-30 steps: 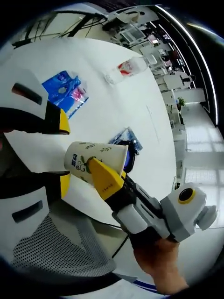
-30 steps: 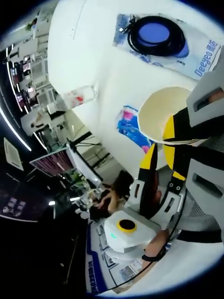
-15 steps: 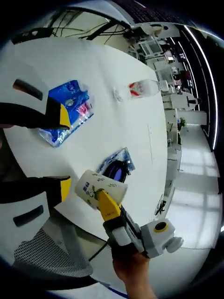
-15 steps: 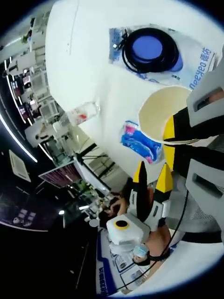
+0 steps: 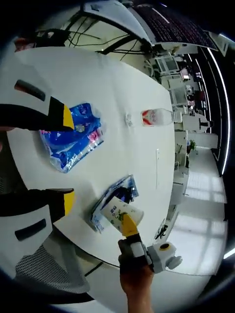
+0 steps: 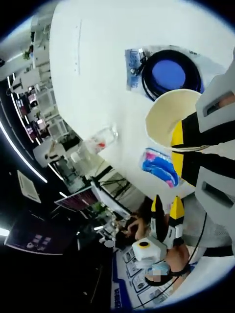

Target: Arrange the tabletop items into an orderly group along one side of the table until the central work area is clear of visible clutter.

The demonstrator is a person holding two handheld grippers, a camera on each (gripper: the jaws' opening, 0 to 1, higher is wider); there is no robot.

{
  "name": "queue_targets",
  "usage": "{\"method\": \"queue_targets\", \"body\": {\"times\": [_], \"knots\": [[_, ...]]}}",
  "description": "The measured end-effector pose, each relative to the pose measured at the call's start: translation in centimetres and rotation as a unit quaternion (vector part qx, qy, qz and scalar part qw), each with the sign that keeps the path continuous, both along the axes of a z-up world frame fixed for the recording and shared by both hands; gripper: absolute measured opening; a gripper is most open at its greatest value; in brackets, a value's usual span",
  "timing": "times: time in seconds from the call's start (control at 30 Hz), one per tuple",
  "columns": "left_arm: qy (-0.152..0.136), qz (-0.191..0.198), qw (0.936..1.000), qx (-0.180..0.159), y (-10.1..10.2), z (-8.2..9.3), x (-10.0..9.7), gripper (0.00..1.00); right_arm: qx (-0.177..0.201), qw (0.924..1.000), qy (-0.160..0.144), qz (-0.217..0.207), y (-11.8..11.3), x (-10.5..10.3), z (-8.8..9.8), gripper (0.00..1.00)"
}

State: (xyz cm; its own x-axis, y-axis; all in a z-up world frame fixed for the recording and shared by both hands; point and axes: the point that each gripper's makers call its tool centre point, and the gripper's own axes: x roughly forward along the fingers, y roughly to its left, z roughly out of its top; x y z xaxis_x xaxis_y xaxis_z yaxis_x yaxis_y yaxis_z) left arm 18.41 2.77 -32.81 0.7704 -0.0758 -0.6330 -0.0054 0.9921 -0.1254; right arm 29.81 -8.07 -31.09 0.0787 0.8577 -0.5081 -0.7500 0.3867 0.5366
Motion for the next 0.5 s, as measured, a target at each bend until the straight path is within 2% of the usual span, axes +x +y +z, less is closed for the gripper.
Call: {"method": "queue_targets", "body": {"times": [0.07,0.2,0.23,0.33,0.5], "knots": [[0.0,0.001,1.0,0.002,-0.2,0.5,-0.1,0.46,0.006,1.0,0.005,-0.004,0.2,0.5,0.2,0.0],[0.0,0.004,1.0,0.001,0.7,-0.8,-0.3,0.46,0.002,1.0,0.002,-0.002,0.6,1.3,-0.1,0.0],[0.0,0.003,1.0,0.002,0.2,0.2,-0.3,0.46,0.001,1.0,0.001,-0.002,0.7,1.4,-0.1,0.0],[-0.001,0.005,1.0,0.004,0.1,0.8,-0.3,0.46,0.0,1.0,0.002,0.0,1.0,1.9,-0.2,0.0],[-0.001,0.009,0.9999,0.01,0.6,0.5,-0.4,0.47,-0.003,1.0,-0.002,0.0,1.6,2.5,0.0,0.0]]}}
